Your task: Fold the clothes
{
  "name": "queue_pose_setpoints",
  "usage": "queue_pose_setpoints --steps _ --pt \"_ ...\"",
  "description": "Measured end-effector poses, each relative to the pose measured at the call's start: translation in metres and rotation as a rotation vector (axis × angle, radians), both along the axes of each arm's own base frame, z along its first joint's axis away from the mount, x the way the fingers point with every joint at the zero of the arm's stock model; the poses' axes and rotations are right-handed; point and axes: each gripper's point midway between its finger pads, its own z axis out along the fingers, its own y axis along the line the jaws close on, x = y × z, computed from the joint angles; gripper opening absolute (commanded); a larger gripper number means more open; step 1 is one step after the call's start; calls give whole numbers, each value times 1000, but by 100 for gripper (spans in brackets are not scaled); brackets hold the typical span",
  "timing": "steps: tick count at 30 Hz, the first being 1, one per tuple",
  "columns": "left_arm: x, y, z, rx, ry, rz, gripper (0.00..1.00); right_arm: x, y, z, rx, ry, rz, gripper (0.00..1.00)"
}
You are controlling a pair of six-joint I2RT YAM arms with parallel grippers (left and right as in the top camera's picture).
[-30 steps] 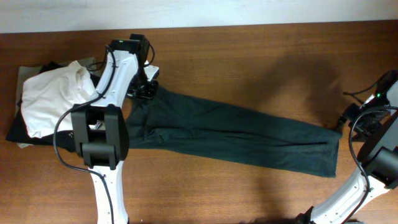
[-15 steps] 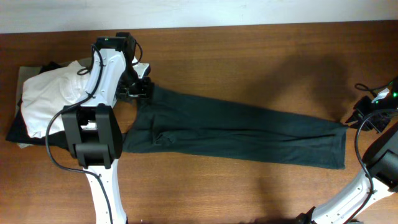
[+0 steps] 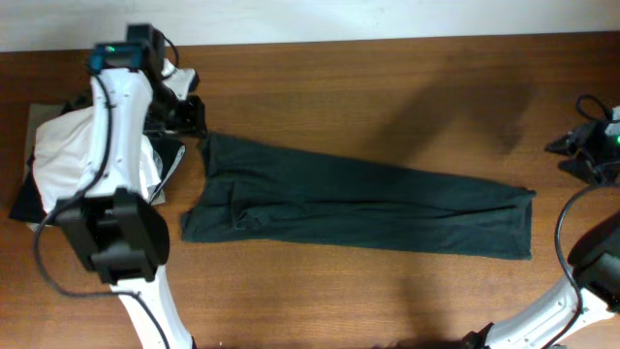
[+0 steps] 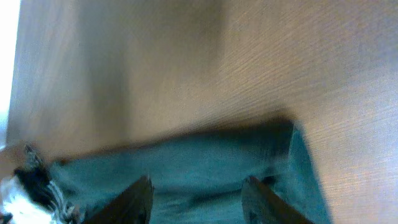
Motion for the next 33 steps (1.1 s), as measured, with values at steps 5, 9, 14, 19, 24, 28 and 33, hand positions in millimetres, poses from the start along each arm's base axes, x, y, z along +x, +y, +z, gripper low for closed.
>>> queue_pose_setpoints --steps 5,9,14,19,24,28,33 --pt "-62 -4 160 9 -260 -23 60 -76 39 98 -90 74 -59 74" --pt "-83 -4 134 7 -137 -22 61 -51 11 35 -163 29 -43 92" --pt "-84 -4 111 6 -82 -22 62 -57 11 -81 -30 193 77 90" --pt "-80 -3 111 9 -97 -22 63 -73 17 -120 32 298 131 58" --pt "-79 -3 112 9 -104 -22 63 -72 31 -127 53 284 165 27" --pt "-79 -3 111 9 -102 -22 63 -69 43 -129 115 273 171 4" --pt "-79 -3 111 9 -102 -22 63 -9 -2 -57 -11 136 131 4"
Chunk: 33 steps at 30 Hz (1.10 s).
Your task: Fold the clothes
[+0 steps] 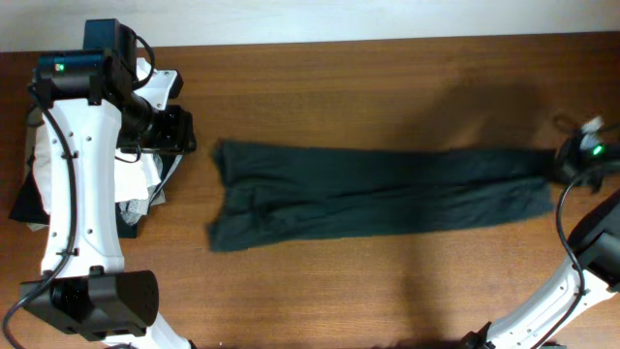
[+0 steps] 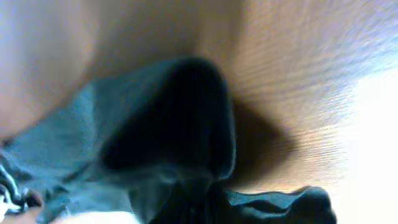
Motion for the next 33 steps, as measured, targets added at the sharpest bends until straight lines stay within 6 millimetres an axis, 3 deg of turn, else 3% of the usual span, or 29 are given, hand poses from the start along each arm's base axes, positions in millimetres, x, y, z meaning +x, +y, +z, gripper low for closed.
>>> queue_pose_setpoints --steps 1,2,4,6,8,11,14,16,17,18,19,20,25,27,28,29,30,31,32,33 --pt "0 0 0 0 -1 0 63 17 -14 41 -63 -67 -13 4" --pt "0 0 0 0 -1 0 63 19 -14 62 -77 -83 -15 4" --pt "0 0 0 0 -1 0 63 24 13 82 -67 -62 27 4" --pt "0 0 0 0 0 0 63 36 58 81 -67 -27 136 4" --pt "-1 -1 0 -8 5 -2 62 47 139 75 -116 56 323 4" --pt "-14 -8 -1 -44 57 -6 61 43 226 59 -175 122 522 4" --pt "-22 -12 15 -67 11 -12 67 35 262 32 -222 179 572 4" --pt "-44 -14 59 -62 -136 -18 70 21 290 14 -229 228 612 4" --pt "-52 -14 70 -61 -176 -19 70 19 299 9 -232 230 617 4" --pt "-61 -15 85 -59 -229 -22 70 15 311 2 -237 242 621 12" --pt "-69 -15 94 -57 -263 -22 70 11 319 -1 -240 254 619 60" --pt "-72 -15 97 -56 -275 -23 74 8 328 -4 -244 262 606 64" --pt "-70 -15 95 -57 -266 -22 76 6 332 -3 -246 261 619 65" --pt "-69 -13 94 -47 -266 -19 76 11 333 8 -250 212 617 65" --pt "-69 -12 94 -41 -267 -17 76 14 331 21 -267 168 611 72" --pt "-69 -11 94 -35 -267 -15 76 17 322 35 -293 133 594 69" --pt "-69 -11 94 -35 -268 -15 76 22 312 38 -317 116 573 42" --pt "-69 -11 94 -35 -269 -15 76 35 287 36 -357 99 521 26" --pt "-68 -11 94 -34 -269 -15 76 41 263 29 -376 101 471 18" --pt "-67 -11 95 -34 -276 -15 76 41 247 19 -381 118 433 16"
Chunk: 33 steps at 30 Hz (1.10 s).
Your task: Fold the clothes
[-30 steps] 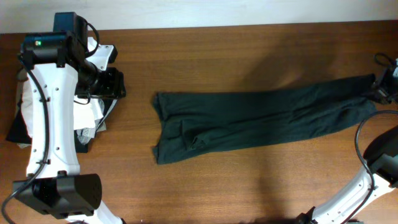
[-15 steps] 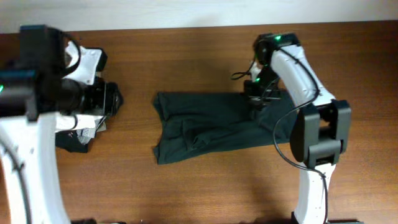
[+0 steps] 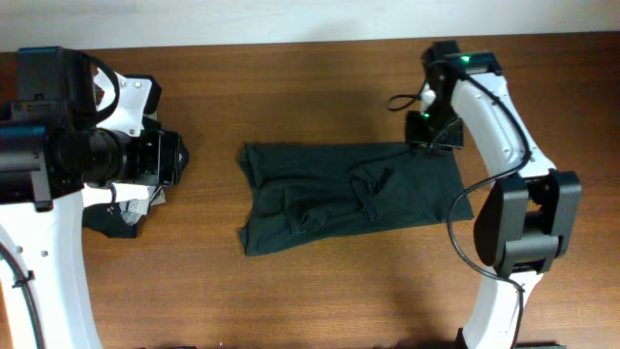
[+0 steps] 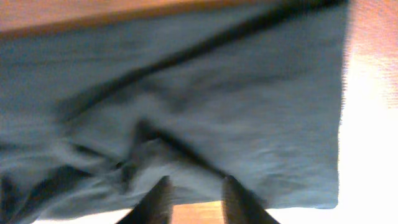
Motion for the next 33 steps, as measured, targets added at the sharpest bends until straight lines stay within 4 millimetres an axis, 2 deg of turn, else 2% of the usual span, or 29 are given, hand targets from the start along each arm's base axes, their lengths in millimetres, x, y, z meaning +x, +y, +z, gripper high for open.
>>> queue_pose_setpoints --steps 1,2,3,4,5,6,7,8,9,10,11,12,13,14,15,16,18,19,20,21,22,23,24,26,28,30,31,32,33 --pt "2 0 0 1 -5 0 76 -6 -10 -22 15 21 -28 15" --pt "1 1 0 3 -4 1 76 -14 -9 -41 30 49 -32 11" --pt "2 1 0 4 -5 1 76 -22 -1 -62 67 61 -26 4" --pt "2 1 0 4 -6 2 76 -35 13 -79 130 83 -3 4" --pt "1 1 0 4 -4 2 76 -52 26 -86 192 130 38 4" --pt "1 1 0 3 0 2 76 -75 49 -82 294 199 114 4" --pt "1 1 0 3 0 2 76 -90 58 -72 330 238 170 4" --pt "1 1 0 3 -1 1 76 -98 63 -54 346 221 220 4" --pt "2 1 0 4 -5 2 76 -92 65 -25 345 116 269 4" --pt "3 1 0 4 -8 1 77 -87 63 -9 334 49 284 7" --pt "4 1 1 4 -14 2 77 -79 61 16 313 -57 307 26" --pt "4 1 1 4 -14 1 76 -67 60 19 295 -114 309 47" --pt "4 1 1 4 -13 2 77 -55 59 15 284 -150 285 58" --pt "4 1 1 4 -15 2 76 -43 63 9 288 -192 271 65" --pt "4 1 1 4 -16 2 77 -36 73 -3 311 -200 269 68" --pt "5 1 1 4 -17 2 77 -38 84 -14 325 -177 280 71" --pt "5 1 1 4 -18 2 77 -30 113 -33 292 -213 365 80" --pt "5 1 1 4 -18 1 76 -24 126 -37 214 -259 421 80" --pt "5 1 1 4 -17 2 77 -23 130 -40 157 -278 451 70" --pt "5 1 1 4 -18 2 77 -22 131 -44 109 -284 469 26" --pt "5 1 2 4 -20 2 76 -21 126 -54 62 -270 467 8" --pt "6 1 2 4 -21 2 76 -22 122 -65 36 -244 467 4" --pt "5 1 2 4 -21 2 77 -22 119 -74 17 -227 465 4" --pt "6 1 2 4 -22 2 77 -19 117 -72 0 -231 462 4" --pt "6 1 2 4 -24 1 77 -5 118 -53 -4 -259 441 4" --pt "7 1 2 4 -27 2 77 26 123 -17 9 -355 394 4" --pt "7 1 3 4 -28 2 77 39 124 -3 15 -401 376 25" --pt "7 1 3 4 -28 1 77 43 124 1 19 -417 365 56" --pt "7 1 3 4 -28 2 77 44 125 1 22 -420 355 56"
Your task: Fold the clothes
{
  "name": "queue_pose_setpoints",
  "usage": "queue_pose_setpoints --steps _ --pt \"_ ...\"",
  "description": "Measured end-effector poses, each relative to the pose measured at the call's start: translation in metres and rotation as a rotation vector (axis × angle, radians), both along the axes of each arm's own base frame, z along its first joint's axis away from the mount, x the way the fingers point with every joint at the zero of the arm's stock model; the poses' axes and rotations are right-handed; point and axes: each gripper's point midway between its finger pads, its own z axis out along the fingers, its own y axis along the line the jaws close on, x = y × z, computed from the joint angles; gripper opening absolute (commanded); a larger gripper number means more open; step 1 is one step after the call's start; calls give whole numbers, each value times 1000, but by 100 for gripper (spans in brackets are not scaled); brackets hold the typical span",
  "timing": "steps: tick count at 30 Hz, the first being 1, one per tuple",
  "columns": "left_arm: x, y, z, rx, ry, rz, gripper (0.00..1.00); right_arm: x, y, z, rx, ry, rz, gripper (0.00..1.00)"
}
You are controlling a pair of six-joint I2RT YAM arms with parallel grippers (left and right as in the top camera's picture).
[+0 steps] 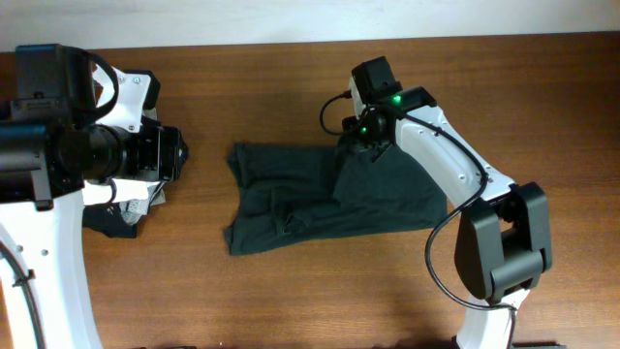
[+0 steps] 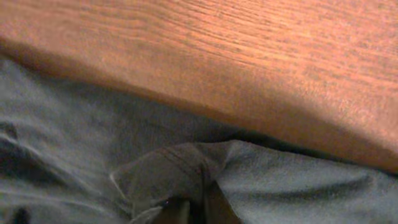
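Observation:
Dark green trousers (image 1: pixel 291 199) lie folded across the middle of the table. Their right part is doubled over toward the left. My right gripper (image 1: pixel 366 136) stands at the far edge of the fold, near the middle of the garment. In the right wrist view it (image 2: pixel 193 208) is shut on a seamed edge of the trousers (image 2: pixel 298 180), the cloth bunched between its fingers. My left gripper (image 1: pixel 172 155) is off to the left of the trousers, apart from them; the overhead view does not show its jaws.
A pile of other clothes (image 1: pixel 121 199), white and dark, lies at the left edge under my left arm. Bare wooden table (image 1: pixel 291 78) surrounds the trousers on all sides.
My right gripper has moved left along the far edge with the trouser cloth, from the folded garment's right corner to about its middle. The garment is now shorter. The left arm is unmoved.
The trousers first lay full length, my left gripper at their waist end and my right arm far right. Then my right gripper was at the leg ends and the left arm had drawn back. The legs were then over the garment, and now lie further left.

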Motion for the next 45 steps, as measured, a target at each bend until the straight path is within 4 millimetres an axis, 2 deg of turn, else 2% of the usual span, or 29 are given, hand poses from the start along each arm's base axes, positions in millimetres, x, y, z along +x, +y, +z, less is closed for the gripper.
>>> queue_pose_setpoints --steps 1,3,5,8,10,12,14,15,16,17,18,19,20,22,25,28,30,35,37,38,39,41,45 --pt "0 0 0 0 0 0 77 3 1 1 6 -12 -3 46" --pt "0 0 0 0 0 0 77 2 1 0 7 -7 -11 68" --pt "0 0 0 0 -1 0 77 -5 -2 -3 -4 25 -11 68" --pt "1 0 0 0 -3 0 77 -36 -11 -14 -48 151 9 68" --pt "1 0 1 1 -5 0 77 -58 -10 -31 -78 218 73 66" --pt "2 0 1 0 -8 0 77 -80 -3 -57 -96 260 148 64" --pt "1 0 1 1 -7 0 77 -88 6 -76 -92 242 238 63" --pt "1 0 1 0 -6 0 77 -94 7 -83 -94 250 265 59" --pt "1 0 1 1 -6 0 77 -96 7 -86 -95 248 278 58" --pt "1 0 1 1 -5 0 77 -93 9 -86 -92 235 288 59" --pt "1 0 1 1 -5 0 77 -93 10 -85 -89 234 287 48" --pt "1 0 0 0 -4 0 77 -95 9 -86 -88 242 289 26" --pt "0 0 0 0 -1 0 77 -97 9 -86 -91 252 290 12" --pt "0 0 0 0 -1 0 77 -100 8 -86 -96 260 292 5" --pt "0 0 0 0 0 0 77 -105 5 -79 -110 291 287 4" --pt "0 0 0 0 0 0 77 -96 5 -48 -119 254 282 4" --pt "0 0 0 0 0 0 77 -102 1 -40 -133 273 281 4" --pt "4 0 2 1 -19 0 77 -142 -6 -38 -162 426 342 4" --pt "5 0 3 1 -24 0 77 -146 3 -37 -134 432 362 8" --pt "5 0 3 1 -23 0 77 -147 7 -37 -127 431 370 19" --pt "5 0 3 1 -23 0 77 -149 10 -37 -119 431 378 24" --pt "5 0 3 1 -23 0 78 -153 22 -36 -101 426 421 25" --pt "5 0 3 1 -23 0 78 -153 23 -36 -95 423 431 25"
